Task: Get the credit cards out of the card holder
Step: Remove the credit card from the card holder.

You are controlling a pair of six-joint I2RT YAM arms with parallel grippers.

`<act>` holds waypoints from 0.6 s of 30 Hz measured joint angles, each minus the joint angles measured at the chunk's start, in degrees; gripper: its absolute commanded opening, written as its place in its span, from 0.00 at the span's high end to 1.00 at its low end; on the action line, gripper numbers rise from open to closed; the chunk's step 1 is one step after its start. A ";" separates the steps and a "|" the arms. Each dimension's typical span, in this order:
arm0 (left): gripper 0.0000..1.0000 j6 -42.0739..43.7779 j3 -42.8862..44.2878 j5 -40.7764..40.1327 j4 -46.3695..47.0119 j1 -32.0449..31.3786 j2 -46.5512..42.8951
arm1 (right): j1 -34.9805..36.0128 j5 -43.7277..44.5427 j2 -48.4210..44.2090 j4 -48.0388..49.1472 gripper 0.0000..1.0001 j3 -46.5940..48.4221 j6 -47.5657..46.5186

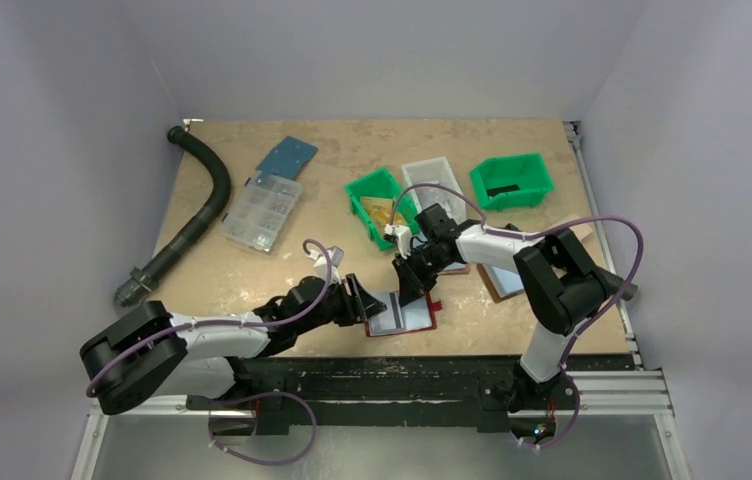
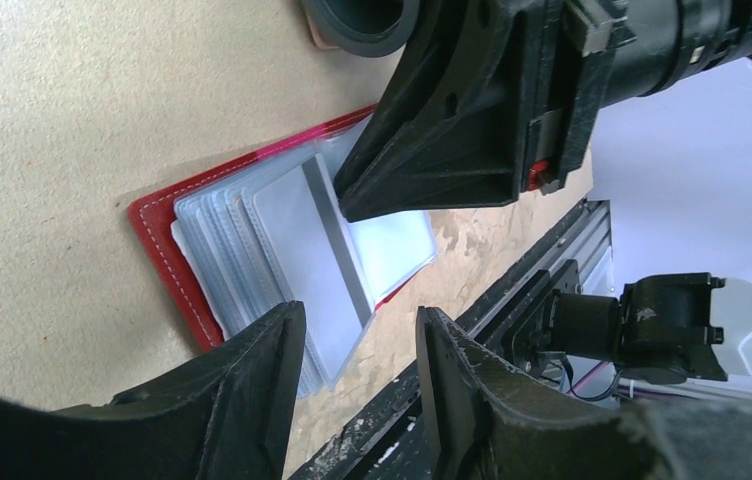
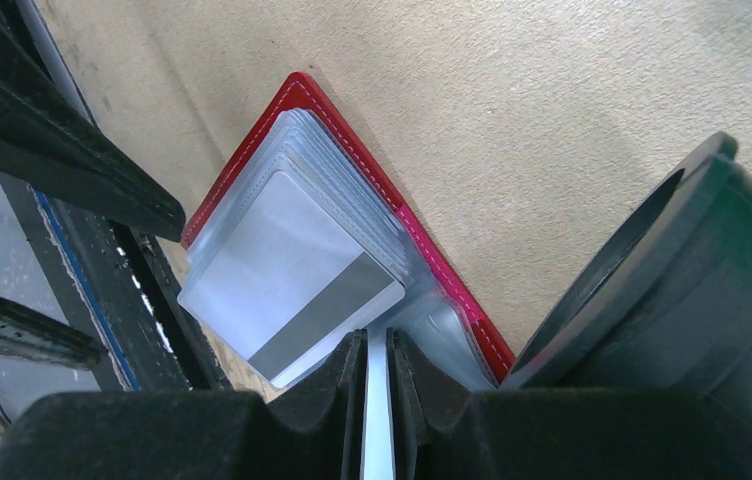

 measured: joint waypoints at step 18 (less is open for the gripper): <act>0.52 -0.11 0.00 1.14 3.08 0.00 4.66 | 0.11 0.44 0.00 -0.17 0.80 0.17 0.02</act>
